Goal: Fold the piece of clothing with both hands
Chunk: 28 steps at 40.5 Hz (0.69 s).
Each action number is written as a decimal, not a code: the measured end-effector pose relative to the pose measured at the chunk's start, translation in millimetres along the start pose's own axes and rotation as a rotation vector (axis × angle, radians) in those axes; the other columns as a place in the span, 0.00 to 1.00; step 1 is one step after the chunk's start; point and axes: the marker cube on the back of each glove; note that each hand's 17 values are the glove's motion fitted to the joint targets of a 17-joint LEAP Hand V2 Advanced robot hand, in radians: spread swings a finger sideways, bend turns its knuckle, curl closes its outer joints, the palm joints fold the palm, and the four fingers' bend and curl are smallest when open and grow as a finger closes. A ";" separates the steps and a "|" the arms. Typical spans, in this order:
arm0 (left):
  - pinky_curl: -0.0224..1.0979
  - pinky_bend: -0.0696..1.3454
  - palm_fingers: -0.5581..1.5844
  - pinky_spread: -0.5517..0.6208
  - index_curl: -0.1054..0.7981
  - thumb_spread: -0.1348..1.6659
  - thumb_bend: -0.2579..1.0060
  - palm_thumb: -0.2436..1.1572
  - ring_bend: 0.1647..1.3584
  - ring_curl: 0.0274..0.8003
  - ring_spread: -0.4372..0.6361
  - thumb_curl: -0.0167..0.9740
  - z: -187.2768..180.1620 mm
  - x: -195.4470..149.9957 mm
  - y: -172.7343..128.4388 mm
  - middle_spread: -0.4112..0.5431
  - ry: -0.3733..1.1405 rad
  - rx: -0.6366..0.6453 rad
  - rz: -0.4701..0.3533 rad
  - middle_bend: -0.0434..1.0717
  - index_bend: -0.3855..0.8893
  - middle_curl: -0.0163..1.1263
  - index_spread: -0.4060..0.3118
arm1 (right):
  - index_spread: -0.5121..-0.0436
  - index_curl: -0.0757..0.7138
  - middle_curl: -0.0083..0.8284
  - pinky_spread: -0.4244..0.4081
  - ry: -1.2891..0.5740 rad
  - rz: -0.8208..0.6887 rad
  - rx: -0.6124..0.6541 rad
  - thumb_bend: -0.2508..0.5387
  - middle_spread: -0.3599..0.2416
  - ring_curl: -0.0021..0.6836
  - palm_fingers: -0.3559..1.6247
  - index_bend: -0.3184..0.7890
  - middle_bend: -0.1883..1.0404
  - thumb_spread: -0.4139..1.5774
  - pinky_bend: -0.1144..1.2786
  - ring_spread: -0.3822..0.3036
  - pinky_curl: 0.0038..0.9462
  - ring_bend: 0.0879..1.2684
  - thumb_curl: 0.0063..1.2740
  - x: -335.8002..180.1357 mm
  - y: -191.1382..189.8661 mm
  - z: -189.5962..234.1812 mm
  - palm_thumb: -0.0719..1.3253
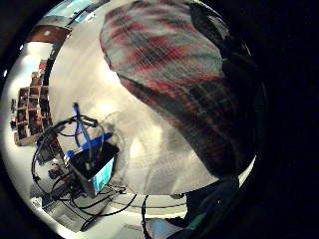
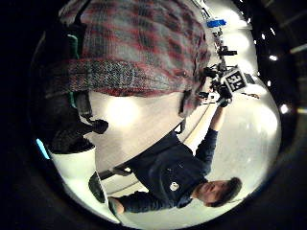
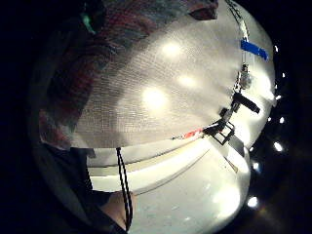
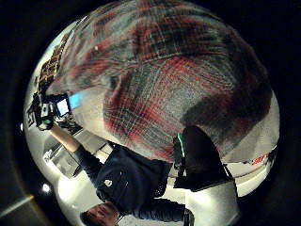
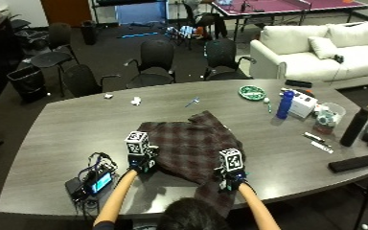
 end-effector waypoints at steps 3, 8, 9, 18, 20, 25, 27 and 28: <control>0.33 0.19 0.71 0.34 0.62 0.74 0.26 0.75 0.13 0.36 0.28 0.45 -12.5 1.5 1.0 0.22 0.005 0.018 0.003 0.29 0.53 0.37 0.26 | 0.58 0.31 0.45 0.64 0.020 0.015 0.031 0.29 0.56 0.49 0.33 0.41 0.35 0.75 0.54 0.52 0.35 0.43 0.31 -2.7 -6.3 2.5 0.54; 0.33 0.18 0.72 0.33 0.63 0.74 0.25 0.75 0.11 0.37 0.28 0.47 -19.0 2.3 -0.5 0.21 0.023 0.034 0.028 0.27 0.51 0.38 0.27 | 0.61 0.33 0.47 0.61 0.026 0.027 0.071 0.29 0.52 0.49 0.35 0.40 0.36 0.74 0.52 0.48 0.34 0.42 0.31 -3.4 -11.5 4.0 0.54; 0.33 0.18 0.72 0.33 0.63 0.74 0.25 0.75 0.11 0.37 0.28 0.47 -19.6 2.4 -0.8 0.21 0.031 0.037 0.035 0.27 0.50 0.38 0.27 | 0.61 0.33 0.48 0.60 0.024 0.030 0.084 0.29 0.51 0.50 0.37 0.39 0.38 0.74 0.51 0.46 0.34 0.43 0.31 -3.1 -13.2 4.2 0.54; 0.33 0.17 0.73 0.33 0.65 0.74 0.23 0.76 0.08 0.39 0.27 0.49 -12.4 -4.7 0.2 0.20 0.058 0.055 0.055 0.24 0.47 0.40 0.26 | 0.63 0.37 0.49 0.46 -0.103 -0.024 0.128 0.30 0.45 0.51 0.45 0.42 0.37 0.74 0.51 0.38 0.34 0.42 0.32 -3.6 -22.9 6.8 0.56; 0.33 0.17 0.73 0.33 0.66 0.73 0.22 0.77 0.07 0.39 0.27 0.50 -8.6 -6.1 3.4 0.20 0.065 0.035 0.043 0.23 0.47 0.40 0.26 | 0.61 0.38 0.49 0.42 -0.121 -0.023 0.190 0.30 0.43 0.52 0.50 0.43 0.36 0.74 0.51 0.36 0.35 0.41 0.32 -3.2 -26.1 5.3 0.57; 0.33 0.16 0.73 0.32 0.67 0.74 0.21 0.77 0.06 0.40 0.27 0.51 3.0 -9.6 15.3 0.20 0.052 -0.015 0.008 0.22 0.45 0.41 0.26 | 0.57 0.43 0.50 0.28 -0.079 -0.036 0.338 0.35 0.38 0.52 0.66 0.46 0.36 0.74 0.51 0.30 0.35 0.41 0.33 -3.3 -31.4 2.8 0.65; 0.33 0.16 0.73 0.32 0.67 0.74 0.21 0.77 0.06 0.41 0.27 0.51 8.4 -11.3 20.7 0.20 0.030 -0.027 0.003 0.21 0.45 0.41 0.26 | 0.56 0.45 0.51 0.24 -0.041 -0.021 0.338 0.38 0.35 0.52 0.73 0.47 0.36 0.74 0.50 0.28 0.34 0.40 0.34 -3.4 -28.2 4.9 0.69; 0.33 0.16 0.73 0.32 0.68 0.74 0.20 0.77 0.05 0.41 0.27 0.51 11.4 -12.5 23.9 0.20 0.014 -0.033 0.000 0.21 0.45 0.41 0.26 | 0.56 0.47 0.51 0.22 -0.014 -0.016 0.340 0.38 0.34 0.53 0.74 0.48 0.36 0.74 0.50 0.27 0.35 0.40 0.34 -3.3 -26.0 5.6 0.70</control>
